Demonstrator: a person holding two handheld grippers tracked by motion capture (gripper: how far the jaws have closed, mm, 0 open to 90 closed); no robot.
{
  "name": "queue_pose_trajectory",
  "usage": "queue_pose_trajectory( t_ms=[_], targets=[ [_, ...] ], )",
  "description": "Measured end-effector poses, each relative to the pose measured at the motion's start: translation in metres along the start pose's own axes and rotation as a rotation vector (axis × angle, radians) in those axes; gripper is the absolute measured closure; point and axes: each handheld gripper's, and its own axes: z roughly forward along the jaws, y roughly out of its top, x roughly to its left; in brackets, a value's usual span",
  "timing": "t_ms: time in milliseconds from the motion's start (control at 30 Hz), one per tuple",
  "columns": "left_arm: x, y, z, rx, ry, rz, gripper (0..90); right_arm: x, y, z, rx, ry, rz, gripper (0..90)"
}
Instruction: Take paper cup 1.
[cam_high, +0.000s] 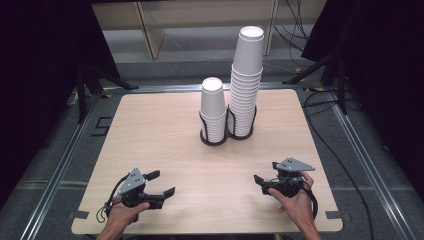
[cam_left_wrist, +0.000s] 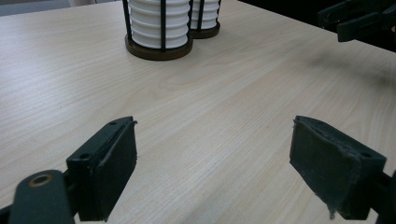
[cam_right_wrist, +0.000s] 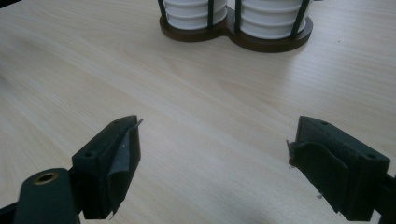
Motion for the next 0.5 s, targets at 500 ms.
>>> queue_pose_trajectory(
  t_ms=[500],
  targets=[
    [-0.0022, 0.0004, 0.0021, -0.023, -0.01, -0.027, 14.7, 0.0017, 0.0042, 0.0044, -0.044, 0.006, 0.044, 15.5]
  ],
)
